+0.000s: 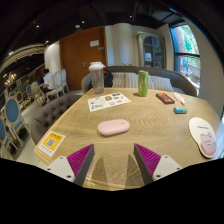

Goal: Arrange mouse

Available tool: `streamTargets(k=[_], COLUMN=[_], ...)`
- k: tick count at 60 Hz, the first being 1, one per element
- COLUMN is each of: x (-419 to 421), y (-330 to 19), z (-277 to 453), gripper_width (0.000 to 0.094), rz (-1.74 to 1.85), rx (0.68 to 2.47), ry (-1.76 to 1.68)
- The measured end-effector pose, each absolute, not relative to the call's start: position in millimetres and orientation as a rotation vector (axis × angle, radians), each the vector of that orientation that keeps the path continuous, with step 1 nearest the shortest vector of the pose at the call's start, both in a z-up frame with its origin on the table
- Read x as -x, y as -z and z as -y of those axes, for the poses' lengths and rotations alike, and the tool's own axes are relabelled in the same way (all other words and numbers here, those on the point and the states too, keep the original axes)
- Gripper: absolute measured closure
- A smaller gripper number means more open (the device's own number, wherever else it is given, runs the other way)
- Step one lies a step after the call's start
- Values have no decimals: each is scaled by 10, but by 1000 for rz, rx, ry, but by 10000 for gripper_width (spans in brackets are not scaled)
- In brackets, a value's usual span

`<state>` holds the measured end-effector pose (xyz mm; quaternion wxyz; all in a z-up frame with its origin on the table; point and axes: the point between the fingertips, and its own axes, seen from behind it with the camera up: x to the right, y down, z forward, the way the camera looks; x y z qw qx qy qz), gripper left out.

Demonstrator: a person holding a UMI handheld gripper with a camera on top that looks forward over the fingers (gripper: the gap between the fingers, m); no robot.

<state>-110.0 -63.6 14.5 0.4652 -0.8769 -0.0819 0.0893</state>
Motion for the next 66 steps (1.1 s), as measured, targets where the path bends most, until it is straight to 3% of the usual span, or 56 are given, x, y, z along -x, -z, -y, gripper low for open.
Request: streamTargets(k=[8, 33, 40, 41, 58, 66], x=[1414, 1701, 1718, 1710, 1744, 1526], y=[113, 164, 160, 163, 111, -459], z=[353, -506, -645, -661, -554, -423], gripper_width=[104, 120, 265, 366, 518, 517], rz=[235, 279, 264, 256, 298, 275], rx=[2218, 2261, 2269, 2267, 2234, 2116], ry=[-254, -163, -153, -151, -214, -276])
